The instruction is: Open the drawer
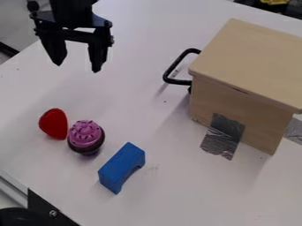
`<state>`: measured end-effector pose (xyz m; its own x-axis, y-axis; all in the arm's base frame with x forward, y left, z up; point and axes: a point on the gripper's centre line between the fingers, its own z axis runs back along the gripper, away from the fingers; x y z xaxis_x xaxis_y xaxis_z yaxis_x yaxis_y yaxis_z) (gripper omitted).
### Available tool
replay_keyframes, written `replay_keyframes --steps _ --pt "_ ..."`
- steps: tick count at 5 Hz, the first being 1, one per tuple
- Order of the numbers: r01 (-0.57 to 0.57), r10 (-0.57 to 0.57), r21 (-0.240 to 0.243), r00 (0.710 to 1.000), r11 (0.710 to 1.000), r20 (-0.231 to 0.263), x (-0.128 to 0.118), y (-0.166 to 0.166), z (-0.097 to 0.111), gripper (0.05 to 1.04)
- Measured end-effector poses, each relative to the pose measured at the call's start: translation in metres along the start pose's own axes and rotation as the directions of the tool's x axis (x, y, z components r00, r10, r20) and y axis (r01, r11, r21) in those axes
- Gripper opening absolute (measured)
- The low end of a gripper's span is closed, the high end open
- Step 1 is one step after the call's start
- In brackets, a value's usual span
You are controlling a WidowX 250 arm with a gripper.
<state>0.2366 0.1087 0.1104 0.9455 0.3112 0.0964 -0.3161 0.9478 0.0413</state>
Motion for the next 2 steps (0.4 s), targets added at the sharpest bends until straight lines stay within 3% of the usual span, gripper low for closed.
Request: replay_keyframes --steps 1,2 --pt "-0.004 0.004 -0.002 1.0 1.0 -0.026 -0.002 0.0 -0.006 1.0" --pt "-0.029 0.029 -0.004 0.999 1.0 -0.045 0.025 -0.004 -0.017 1.0"
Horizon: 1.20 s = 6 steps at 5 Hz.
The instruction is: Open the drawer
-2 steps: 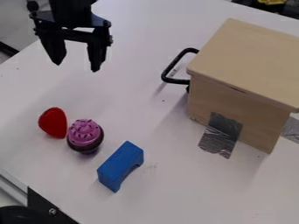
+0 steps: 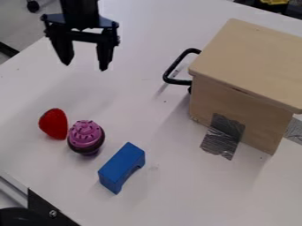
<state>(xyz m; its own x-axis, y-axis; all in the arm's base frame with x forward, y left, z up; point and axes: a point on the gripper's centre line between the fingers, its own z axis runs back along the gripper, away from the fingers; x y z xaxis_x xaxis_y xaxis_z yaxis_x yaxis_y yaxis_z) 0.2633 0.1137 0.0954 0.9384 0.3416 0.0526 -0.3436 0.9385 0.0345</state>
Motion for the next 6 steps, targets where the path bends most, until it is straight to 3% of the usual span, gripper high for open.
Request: replay_keyframes --steps 3,4,6 --pt "-0.032 0.032 0.016 0.999 0.999 -0.044 0.07 -0.012 -0.027 1.0" --pt "0.0 0.001 0.029 0.999 1.0 -0.046 0.08 -0.03 -0.04 1.0" --pt "0.123 -0.123 0.047 0.992 0.991 -0.012 0.085 -0.07 -0.036 1.0"
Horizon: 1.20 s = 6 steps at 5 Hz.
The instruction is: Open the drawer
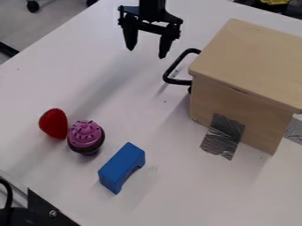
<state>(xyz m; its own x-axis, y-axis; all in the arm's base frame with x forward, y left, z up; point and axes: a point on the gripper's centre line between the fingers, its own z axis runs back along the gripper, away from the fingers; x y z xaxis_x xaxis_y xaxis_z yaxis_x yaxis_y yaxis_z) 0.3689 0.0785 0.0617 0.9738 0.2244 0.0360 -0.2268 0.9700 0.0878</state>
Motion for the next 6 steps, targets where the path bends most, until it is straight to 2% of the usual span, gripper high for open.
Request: replay_keyframes --steps 2,3,5,6 --pt "0.03 -0.03 -0.031 0.999 0.999 0.019 0.011 -0.013 0.014 1.0" --pt "0.034 -0.034 -0.047 0.999 0.998 0.002 0.015 -0.016 0.008 1.0" --pt "0.046 -0.047 -0.047 0.999 0.998 -0.013 0.012 -0.022 0.002 1.0" --pt "0.063 -0.064 -0.042 0.998 0.997 -0.024 0.004 -0.031 -0.008 1.0"
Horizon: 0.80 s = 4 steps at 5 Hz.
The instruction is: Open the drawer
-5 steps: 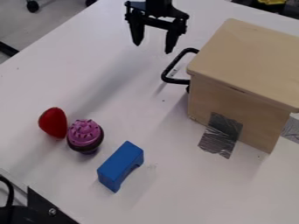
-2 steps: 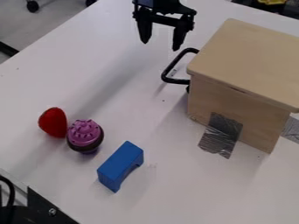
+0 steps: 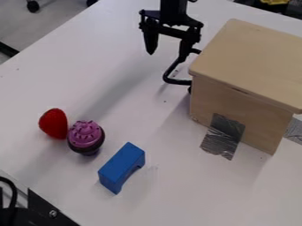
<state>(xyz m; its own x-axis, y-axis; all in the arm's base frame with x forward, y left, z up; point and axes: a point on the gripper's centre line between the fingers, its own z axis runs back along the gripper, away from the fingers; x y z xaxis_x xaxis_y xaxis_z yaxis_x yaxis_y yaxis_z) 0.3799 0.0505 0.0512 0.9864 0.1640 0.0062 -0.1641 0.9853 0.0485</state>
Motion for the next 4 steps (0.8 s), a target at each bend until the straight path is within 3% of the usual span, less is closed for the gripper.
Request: replay_keyframes --steps 2,3,4 --pt "-0.001 0.001 0.015 1.0 1.0 -0.014 -0.007 0.0 -0.009 1.0" --pt "0.001 0.0 0.018 0.999 1.0 -0.052 -0.01 0.0 -0.022 1.0" --pt "-0.017 0.018 0.021 0.998 1.0 -0.052 -0.01 0.004 -0.023 0.945"
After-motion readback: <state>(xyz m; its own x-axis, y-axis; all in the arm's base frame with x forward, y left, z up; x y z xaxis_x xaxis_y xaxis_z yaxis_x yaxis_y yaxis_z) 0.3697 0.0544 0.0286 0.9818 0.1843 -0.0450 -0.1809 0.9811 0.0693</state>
